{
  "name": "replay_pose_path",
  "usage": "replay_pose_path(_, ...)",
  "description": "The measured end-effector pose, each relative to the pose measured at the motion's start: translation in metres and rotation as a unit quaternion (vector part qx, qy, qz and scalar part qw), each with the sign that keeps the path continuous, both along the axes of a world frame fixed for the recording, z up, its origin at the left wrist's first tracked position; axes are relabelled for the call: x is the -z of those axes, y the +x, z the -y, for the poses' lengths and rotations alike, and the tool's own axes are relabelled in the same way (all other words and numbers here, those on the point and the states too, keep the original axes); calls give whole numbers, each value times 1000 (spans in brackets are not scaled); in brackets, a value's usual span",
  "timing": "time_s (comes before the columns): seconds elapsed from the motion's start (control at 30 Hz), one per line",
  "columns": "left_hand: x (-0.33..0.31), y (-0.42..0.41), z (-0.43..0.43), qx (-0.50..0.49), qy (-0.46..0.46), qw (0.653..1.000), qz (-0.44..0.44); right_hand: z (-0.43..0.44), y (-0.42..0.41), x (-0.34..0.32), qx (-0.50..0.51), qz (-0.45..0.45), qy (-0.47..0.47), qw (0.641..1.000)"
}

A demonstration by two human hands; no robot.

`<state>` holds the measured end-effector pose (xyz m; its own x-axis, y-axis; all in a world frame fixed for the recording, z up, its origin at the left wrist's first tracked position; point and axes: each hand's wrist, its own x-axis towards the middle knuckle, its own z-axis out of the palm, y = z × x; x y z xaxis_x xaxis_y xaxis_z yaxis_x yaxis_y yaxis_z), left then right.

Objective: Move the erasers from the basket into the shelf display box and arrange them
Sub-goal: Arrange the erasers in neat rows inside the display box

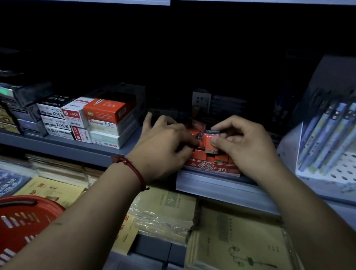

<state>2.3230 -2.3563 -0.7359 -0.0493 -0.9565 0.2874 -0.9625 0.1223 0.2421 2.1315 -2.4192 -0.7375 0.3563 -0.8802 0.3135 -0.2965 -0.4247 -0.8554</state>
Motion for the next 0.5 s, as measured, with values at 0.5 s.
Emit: replay_pose_path(0.5, 12, 2, 7, 27, 9, 988, -149, 6, -6, 0, 12, -66, -24, 997)
